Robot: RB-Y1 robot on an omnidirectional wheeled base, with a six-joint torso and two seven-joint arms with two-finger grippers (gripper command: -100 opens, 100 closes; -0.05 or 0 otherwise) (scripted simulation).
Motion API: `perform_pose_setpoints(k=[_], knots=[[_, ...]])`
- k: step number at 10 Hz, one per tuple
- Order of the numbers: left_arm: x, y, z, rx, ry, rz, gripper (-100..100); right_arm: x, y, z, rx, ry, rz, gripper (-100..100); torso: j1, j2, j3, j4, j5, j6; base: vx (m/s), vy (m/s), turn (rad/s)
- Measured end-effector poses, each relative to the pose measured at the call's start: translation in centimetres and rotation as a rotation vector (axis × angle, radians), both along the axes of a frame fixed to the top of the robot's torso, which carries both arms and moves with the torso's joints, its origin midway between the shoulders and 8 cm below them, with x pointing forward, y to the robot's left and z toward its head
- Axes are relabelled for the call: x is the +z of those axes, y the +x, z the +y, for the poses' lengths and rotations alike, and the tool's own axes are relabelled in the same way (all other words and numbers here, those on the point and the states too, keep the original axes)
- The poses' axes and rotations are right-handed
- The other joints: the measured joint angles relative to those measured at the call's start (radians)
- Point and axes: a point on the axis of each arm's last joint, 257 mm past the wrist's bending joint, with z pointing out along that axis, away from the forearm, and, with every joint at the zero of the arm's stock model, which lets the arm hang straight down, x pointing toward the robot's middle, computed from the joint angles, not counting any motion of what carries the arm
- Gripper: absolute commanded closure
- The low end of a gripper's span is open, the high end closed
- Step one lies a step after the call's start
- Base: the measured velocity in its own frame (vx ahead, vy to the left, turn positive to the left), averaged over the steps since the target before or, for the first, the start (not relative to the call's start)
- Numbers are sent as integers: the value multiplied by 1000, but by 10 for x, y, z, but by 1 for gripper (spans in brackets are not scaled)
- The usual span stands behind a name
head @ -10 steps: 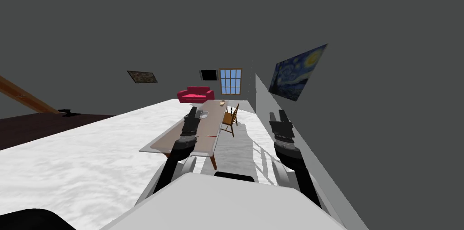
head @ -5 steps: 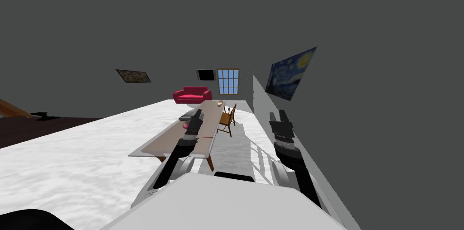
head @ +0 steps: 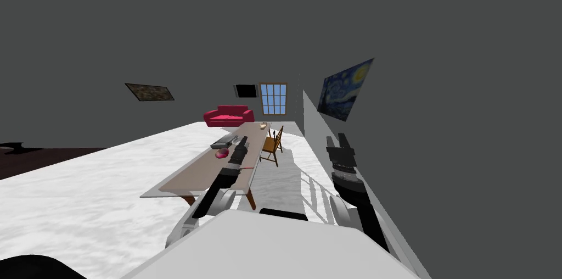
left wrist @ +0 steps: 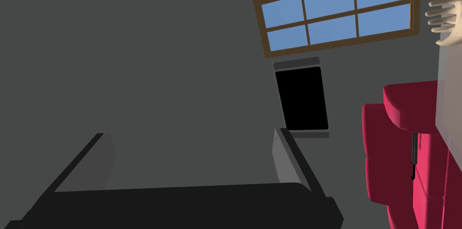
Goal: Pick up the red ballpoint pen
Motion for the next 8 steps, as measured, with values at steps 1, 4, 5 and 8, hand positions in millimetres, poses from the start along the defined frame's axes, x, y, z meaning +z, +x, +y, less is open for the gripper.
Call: perform_pose_setpoints(k=[1,4,5,8], knots=[[-8,6,2,-2,-8,28,-100,0,0,0,0,0,0,0,1,0,0,0,0,0,28,-60,-67],[-50,20,12,-5,-39,155,-100,0,0,0,0,0,0,0,1,0,0,0,0,0,27,-59,-92],[-62,25,18,-6,-49,192,-100,0,0,0,0,0,0,0,1,0,0,0,0,0,23,-41,-42],[-104,35,31,2,-76,298,-100,0,0,0,0,0,0,0,2,0,0,0,0,-1,27,-42,-77]])
